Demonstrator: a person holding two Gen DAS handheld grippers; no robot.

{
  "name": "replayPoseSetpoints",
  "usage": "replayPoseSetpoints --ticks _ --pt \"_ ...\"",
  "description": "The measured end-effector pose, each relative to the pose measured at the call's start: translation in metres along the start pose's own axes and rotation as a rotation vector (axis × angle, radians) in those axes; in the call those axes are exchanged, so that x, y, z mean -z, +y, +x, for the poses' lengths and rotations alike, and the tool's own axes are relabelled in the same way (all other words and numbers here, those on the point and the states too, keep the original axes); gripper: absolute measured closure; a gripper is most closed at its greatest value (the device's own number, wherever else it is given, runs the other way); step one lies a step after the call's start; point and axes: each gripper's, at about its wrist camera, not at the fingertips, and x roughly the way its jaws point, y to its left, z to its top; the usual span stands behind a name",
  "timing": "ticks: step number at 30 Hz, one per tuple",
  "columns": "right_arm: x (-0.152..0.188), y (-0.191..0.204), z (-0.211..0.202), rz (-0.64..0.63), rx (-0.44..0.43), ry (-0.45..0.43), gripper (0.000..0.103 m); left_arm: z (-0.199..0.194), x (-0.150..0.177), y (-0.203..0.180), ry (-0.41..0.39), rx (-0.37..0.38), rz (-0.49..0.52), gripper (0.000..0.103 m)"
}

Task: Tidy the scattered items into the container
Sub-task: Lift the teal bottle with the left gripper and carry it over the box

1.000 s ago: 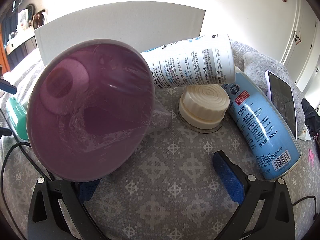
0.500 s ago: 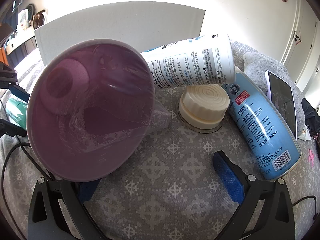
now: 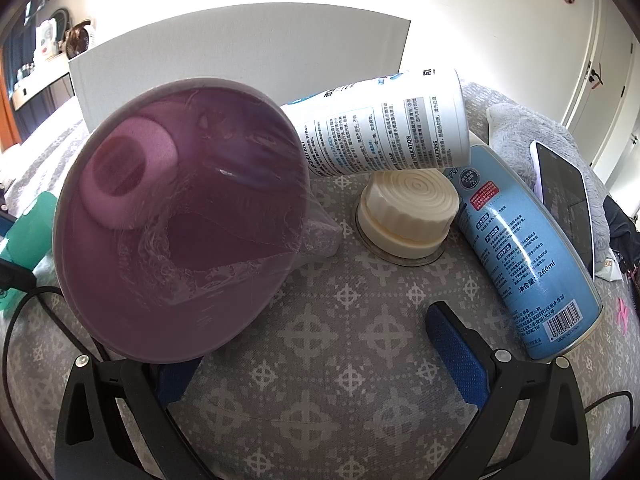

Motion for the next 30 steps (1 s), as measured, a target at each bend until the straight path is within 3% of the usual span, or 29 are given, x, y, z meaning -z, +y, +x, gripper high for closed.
replayPoseSetpoints --ticks 3,7,11,18,25,27,28,30 --pt "0.001 0.000 0.000 0.000 0.001 0.000 0.000 -0.003 0.009 -0.003 0.006 0.027 -0.011 0.069" --pt "-0.001 -0.001 0.000 -0.001 0.001 0.000 0.000 0.008 -0.004 -0.009 0.060 -0.038 0.052 0.069" --pt "0.003 0.000 0.000 -0.002 0.002 0.000 0.000 0.012 -0.004 -0.014 0.041 -0.053 0.056 0.069" --pt "0.005 0.001 0.001 -0.001 0.002 0.000 0.000 -0.008 0.012 -0.005 -0.007 -0.009 -0.014 0.070" --pt "0.005 0.000 0.001 -0.002 0.002 0.000 0.000 -0.053 0.005 -0.001 -0.140 0.078 -0.077 0.070" --pt "0.006 0.000 0.001 -0.002 0.003 0.000 0.000 -0.054 -0.041 -0.024 -0.195 0.081 -0.088 0.070" --pt "0.004 -0.001 0.001 -0.002 0.002 0.000 0.000 -0.056 -0.061 -0.017 -0.229 0.094 -0.103 0.070" --pt "0.007 -0.001 0.001 -0.002 0.003 0.000 0.000 -0.072 -0.071 -0.017 -0.305 0.128 -0.141 0.070"
